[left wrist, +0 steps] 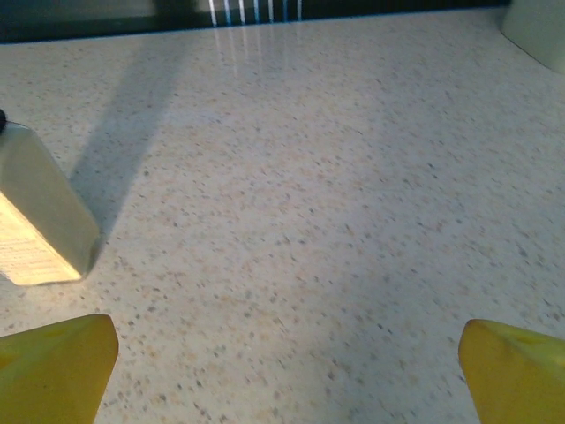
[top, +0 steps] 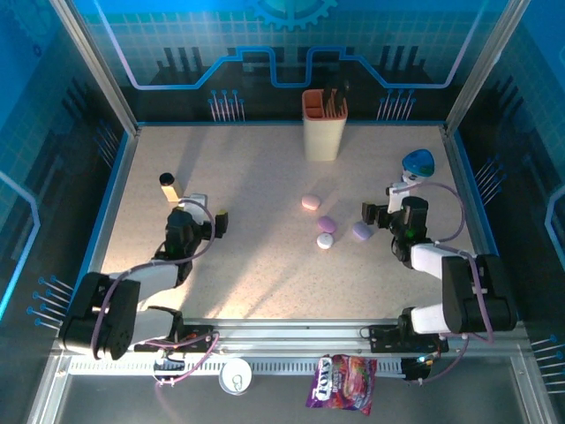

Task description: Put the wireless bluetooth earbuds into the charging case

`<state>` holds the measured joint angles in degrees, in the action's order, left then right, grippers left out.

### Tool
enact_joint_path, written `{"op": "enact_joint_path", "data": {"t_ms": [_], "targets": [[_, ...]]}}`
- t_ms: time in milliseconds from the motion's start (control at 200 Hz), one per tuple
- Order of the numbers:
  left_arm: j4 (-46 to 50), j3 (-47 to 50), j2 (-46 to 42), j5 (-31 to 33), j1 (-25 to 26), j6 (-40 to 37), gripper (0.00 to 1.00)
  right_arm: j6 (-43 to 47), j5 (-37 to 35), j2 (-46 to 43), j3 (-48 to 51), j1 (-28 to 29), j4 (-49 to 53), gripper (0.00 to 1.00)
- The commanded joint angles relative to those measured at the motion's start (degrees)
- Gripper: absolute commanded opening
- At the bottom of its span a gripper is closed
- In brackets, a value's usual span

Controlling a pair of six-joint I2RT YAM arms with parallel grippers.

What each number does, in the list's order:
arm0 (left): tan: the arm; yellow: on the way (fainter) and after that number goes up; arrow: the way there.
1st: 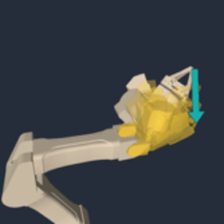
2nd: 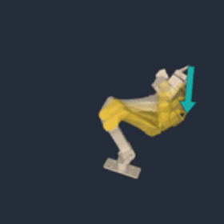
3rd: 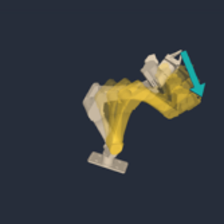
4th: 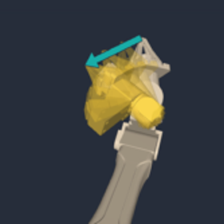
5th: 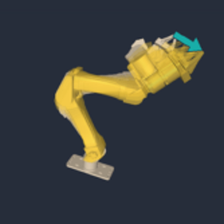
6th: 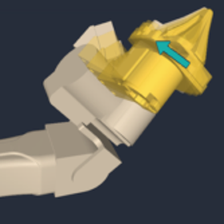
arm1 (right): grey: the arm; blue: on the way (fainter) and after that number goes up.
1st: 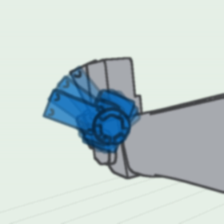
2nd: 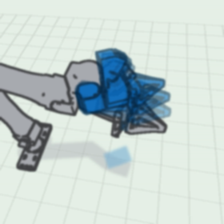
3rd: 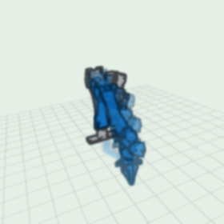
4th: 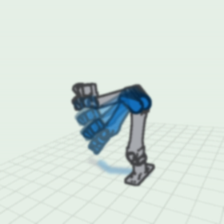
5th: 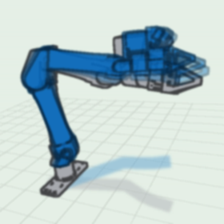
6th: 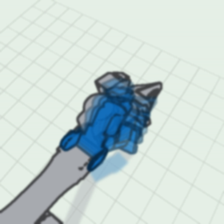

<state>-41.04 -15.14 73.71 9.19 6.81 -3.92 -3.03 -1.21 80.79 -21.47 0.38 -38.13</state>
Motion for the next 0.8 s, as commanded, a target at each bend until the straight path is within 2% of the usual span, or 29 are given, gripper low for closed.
{"op": "enact_joint_path", "data": {"t_ms": [0, 115, 205, 265, 460, 795], "targets": [[-8.35, -3.09, 4.27, -1.60, -2.15, 0.99, 0.99, -0.31, 3.85, 3.86, 2.65, -1.61, -17.07, 1.00], [-13.42, -4.36, 11.41, -3.04, -4.88, 2.98, 0.99, -0.54, 4.26, 7.96, 3.60, -1.57, -23.25, 1.00], [-17.64, -4.58, 15.99, -4.03, -6.57, 4.32, 0.99, -0.30, 4.03, 7.23, 3.11, -1.52, -21.06, 1.00], [-13.05, -5.78, 14.78, -3.15, -6.96, 5.41, 0.99, -0.32, 3.88, 7.22, 2.82, -1.53, -20.42, 1.00], [-13.22, -6.19, 15.30, -2.81, -6.90, 5.16, 0.99, 1.29, -3.35, 7.32, -0.06, 1.74, -14.97, 1.00], [-11.73, -7.01, 15.36, -5.85, -6.72, 3.77, 0.99, 1.52, -3.62, 7.45, -0.22, 1.99, -14.98, 1.00]]}}
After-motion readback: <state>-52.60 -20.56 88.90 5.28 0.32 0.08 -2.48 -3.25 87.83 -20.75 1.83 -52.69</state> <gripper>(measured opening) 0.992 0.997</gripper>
